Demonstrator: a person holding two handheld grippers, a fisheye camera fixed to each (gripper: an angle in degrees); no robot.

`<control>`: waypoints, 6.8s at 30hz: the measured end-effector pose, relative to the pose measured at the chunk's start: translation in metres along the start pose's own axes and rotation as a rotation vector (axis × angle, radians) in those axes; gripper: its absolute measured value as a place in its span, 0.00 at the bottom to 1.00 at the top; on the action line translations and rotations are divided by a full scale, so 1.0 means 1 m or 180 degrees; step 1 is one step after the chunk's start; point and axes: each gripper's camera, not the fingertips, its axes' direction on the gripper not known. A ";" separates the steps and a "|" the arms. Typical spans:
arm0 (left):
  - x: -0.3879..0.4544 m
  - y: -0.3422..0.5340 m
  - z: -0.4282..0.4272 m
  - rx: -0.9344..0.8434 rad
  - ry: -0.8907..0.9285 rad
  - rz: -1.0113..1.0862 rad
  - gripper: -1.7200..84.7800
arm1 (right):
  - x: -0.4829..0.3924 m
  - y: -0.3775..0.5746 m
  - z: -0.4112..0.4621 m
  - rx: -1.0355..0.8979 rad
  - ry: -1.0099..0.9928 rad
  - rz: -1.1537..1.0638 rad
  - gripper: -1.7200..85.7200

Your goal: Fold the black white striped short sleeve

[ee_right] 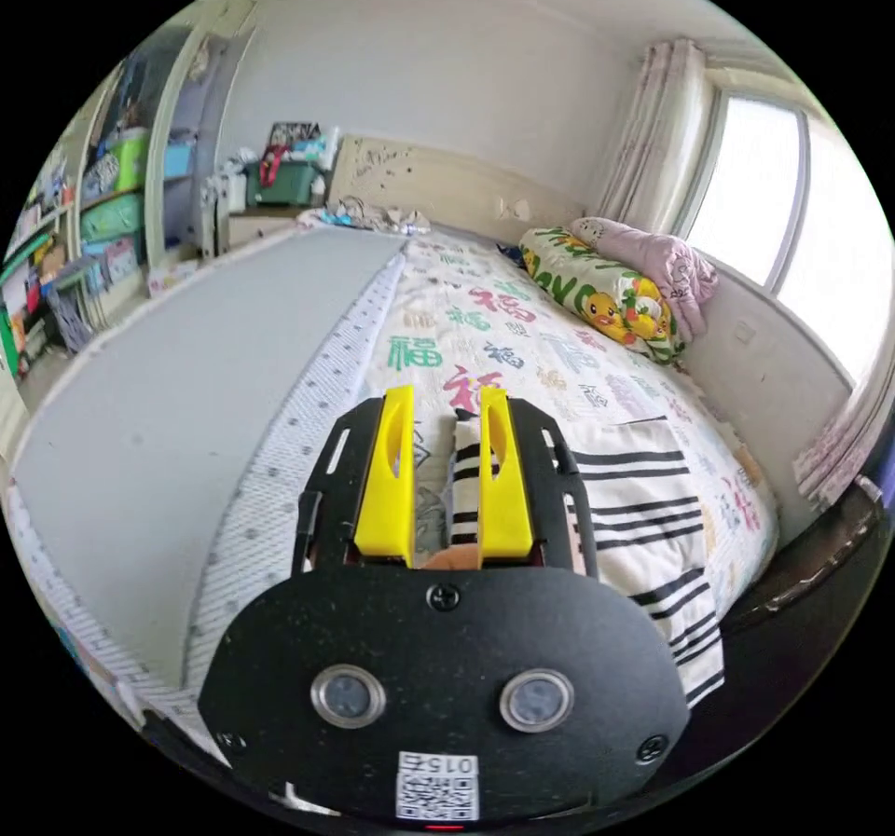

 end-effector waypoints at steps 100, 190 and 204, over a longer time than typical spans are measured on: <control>-0.167 0.694 0.512 0.0914 -0.1987 -0.2730 0.02 | -0.064 -0.141 -0.169 -0.0085 -0.1652 0.0816 0.07; -0.114 0.677 0.494 -0.0443 -0.2134 -0.2331 0.02 | -0.081 -0.265 0.028 -0.0659 -0.2132 0.0310 0.03; -0.076 0.656 0.411 0.0002 -0.2978 -0.1921 0.03 | -0.129 -0.215 0.017 -0.0514 -0.1538 -0.0021 0.04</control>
